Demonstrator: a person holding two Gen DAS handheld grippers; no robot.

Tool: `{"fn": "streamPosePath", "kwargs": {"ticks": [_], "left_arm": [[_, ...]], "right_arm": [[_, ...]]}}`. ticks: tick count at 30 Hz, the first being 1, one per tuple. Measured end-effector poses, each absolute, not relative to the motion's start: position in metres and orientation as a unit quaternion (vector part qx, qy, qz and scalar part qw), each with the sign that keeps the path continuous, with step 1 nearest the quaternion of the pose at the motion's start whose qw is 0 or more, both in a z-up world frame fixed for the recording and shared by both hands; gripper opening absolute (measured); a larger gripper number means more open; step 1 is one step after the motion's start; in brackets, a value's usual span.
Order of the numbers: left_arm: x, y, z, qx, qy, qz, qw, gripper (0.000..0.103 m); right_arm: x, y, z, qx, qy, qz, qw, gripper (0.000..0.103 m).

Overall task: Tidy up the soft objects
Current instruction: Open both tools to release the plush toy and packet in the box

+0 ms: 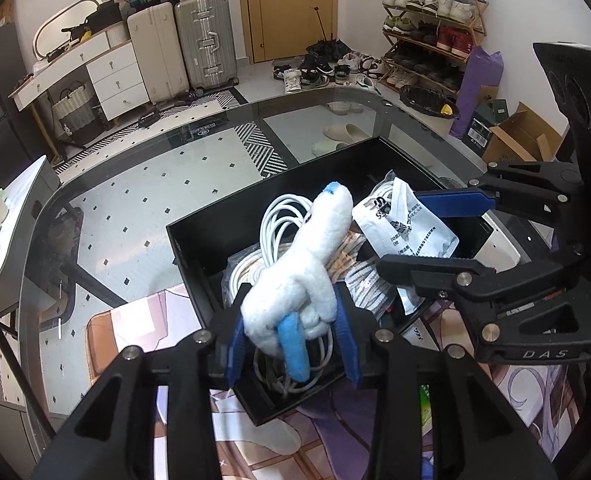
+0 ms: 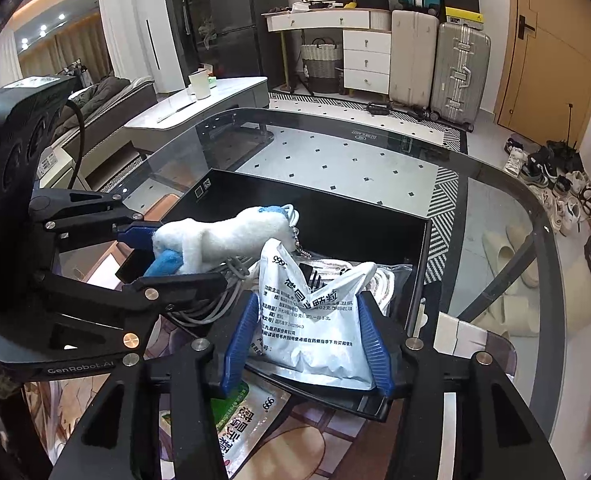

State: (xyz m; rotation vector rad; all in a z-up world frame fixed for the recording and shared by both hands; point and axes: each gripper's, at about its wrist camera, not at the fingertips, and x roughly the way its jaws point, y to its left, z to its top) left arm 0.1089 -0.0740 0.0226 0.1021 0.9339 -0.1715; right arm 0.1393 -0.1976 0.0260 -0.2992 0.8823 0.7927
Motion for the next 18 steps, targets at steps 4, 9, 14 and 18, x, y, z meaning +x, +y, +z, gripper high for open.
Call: {"fn": "streamPosePath", "kwargs": {"ticks": [4,9,14,18], "left_arm": [[0.104,-0.076,0.027,0.063,0.443,-0.082,0.891,0.051],[0.097,-0.073,0.034,0.060,0.431,-0.087,0.896,0.071],[0.088,-0.069,0.042,0.046,0.418,-0.081,0.904,0.091],[0.078,-0.066,0.046,0.042,0.410,-0.077,0.908,0.097]], "right_arm": [[0.136,-0.200,0.031,-0.138,0.407,0.376,0.821,0.066],[0.133,-0.212,0.044,-0.118,0.393,0.371,0.833,0.082],[0.129,-0.222,0.054,-0.119,0.388,0.359,0.840,0.086],[0.120,-0.229,0.060,-0.120,0.379,0.357,0.846,0.095]]}}
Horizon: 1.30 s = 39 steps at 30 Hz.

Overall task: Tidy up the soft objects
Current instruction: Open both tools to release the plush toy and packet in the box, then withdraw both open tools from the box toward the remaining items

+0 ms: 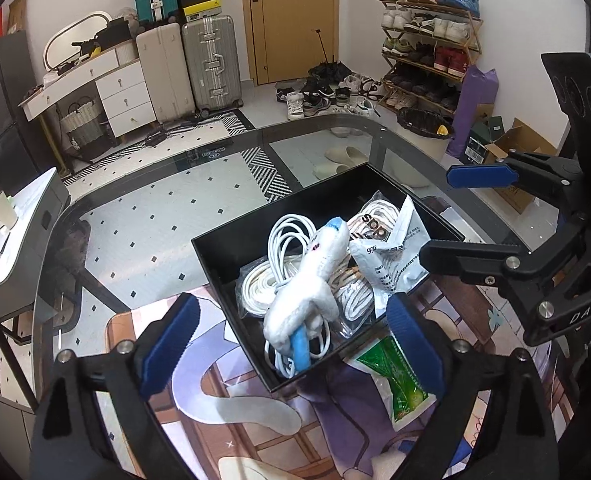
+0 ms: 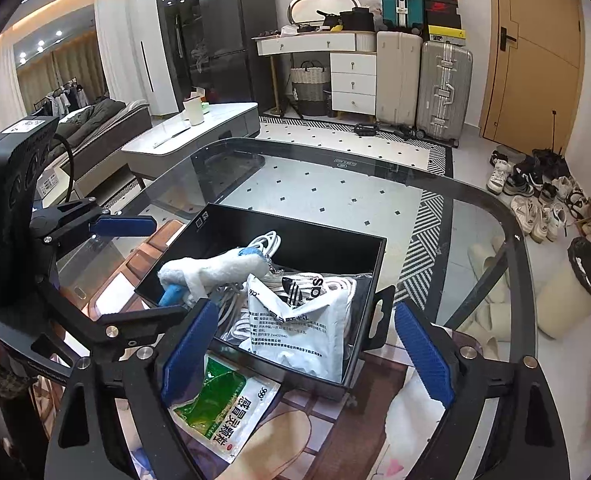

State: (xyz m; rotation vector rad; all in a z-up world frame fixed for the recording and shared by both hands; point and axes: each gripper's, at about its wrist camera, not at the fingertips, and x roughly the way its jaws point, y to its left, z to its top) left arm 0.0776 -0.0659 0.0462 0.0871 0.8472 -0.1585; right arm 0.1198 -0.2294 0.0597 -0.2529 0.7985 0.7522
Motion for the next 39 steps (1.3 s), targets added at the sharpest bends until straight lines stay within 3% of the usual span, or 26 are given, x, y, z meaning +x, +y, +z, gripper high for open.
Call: {"fn": "streamPosePath", "kwargs": {"ticks": [6,39], "left_arm": [[0.061,-0.055,0.044,0.014,0.417,-0.077,0.905,0.103],[-0.016,-0.067,0.030,0.045,0.393,-0.067,0.916,0.103]], "right_arm": [[0.101,-0.240,0.059,-0.119,0.360,0.367,0.849,0.102],[0.043,-0.249,0.028,-0.109,0.384,0.370,0.839,0.102]]}}
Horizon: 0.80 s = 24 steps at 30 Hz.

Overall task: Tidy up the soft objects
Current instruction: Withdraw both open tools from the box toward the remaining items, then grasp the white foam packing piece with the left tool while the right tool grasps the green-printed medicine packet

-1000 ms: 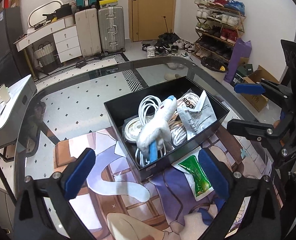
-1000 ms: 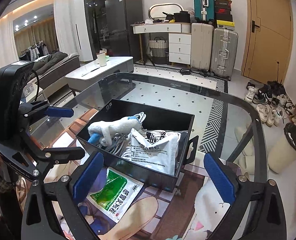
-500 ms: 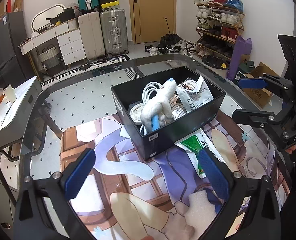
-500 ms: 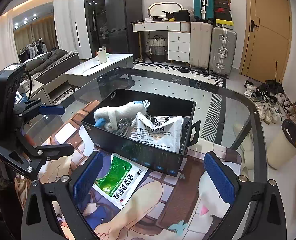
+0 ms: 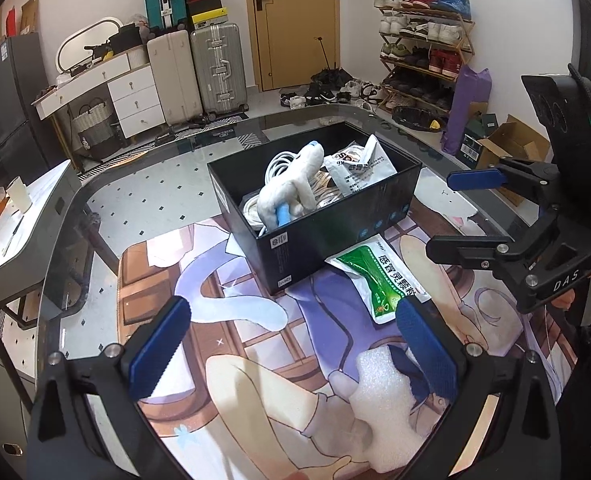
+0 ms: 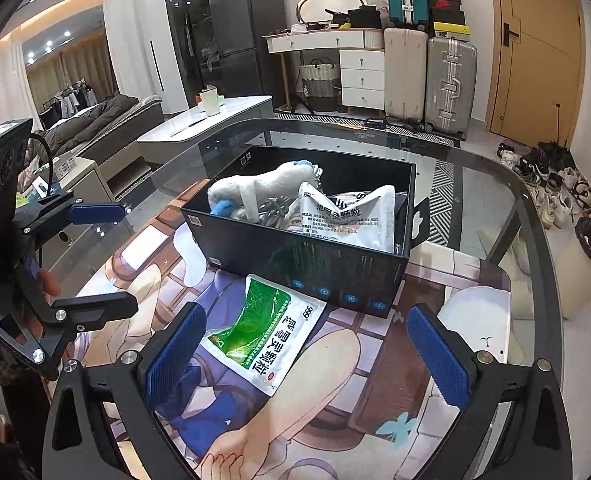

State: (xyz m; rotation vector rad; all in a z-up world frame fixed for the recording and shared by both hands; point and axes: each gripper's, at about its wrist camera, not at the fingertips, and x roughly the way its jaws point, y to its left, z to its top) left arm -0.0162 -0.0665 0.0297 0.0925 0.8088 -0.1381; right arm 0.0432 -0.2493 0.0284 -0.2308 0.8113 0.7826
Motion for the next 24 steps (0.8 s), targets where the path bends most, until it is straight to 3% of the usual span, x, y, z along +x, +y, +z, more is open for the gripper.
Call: {"fn": "streamPosePath", "kwargs": {"ticks": [24], "left_arm": [[-0.040,-0.080,-0.008,0.037,0.430,-0.089,0.898,0.103]], "right_arm": [[0.037,-0.224,-0.006,-0.115,0.436,0.361,0.817,0.102]]}}
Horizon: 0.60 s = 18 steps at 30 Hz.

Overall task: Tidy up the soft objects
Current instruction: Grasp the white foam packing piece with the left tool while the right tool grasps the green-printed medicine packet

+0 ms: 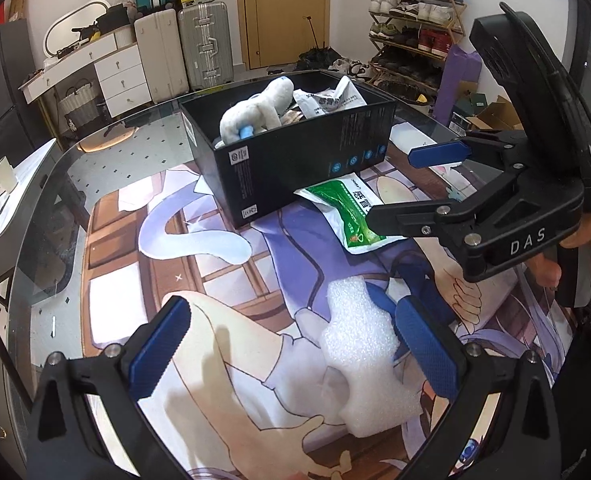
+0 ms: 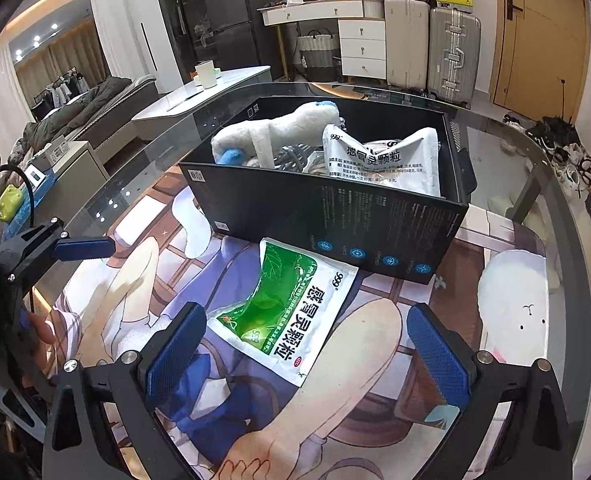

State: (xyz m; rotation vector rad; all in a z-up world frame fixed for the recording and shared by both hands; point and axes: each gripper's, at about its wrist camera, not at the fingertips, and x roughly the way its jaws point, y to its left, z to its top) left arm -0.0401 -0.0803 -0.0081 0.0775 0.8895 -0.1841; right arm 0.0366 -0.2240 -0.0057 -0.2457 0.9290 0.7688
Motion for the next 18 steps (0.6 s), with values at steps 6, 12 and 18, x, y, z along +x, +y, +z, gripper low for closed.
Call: {"fn": "streamPosePath", "kwargs": {"ticks": [6,12,18], "left_arm": [[-0.043,-0.086,-0.015,0.043,0.440,-0.093,0.892,0.103],[-0.044,-0.087,-0.024,0.043,0.451,-0.094,0.887,0.103],[-0.041,-0.087,-0.032,0.047,0.462,-0.089,0.881,0.103]], "right_arm": [[0.040,-0.216,-0.011,-0.109,0.447,0.354,0.814,0.102],[0.042,-0.208,-0.017,-0.111,0.456,0.347,0.812,0.102],[0.045,-0.198,-0.026,-0.115,0.469,0.336,0.809,0.102]]}}
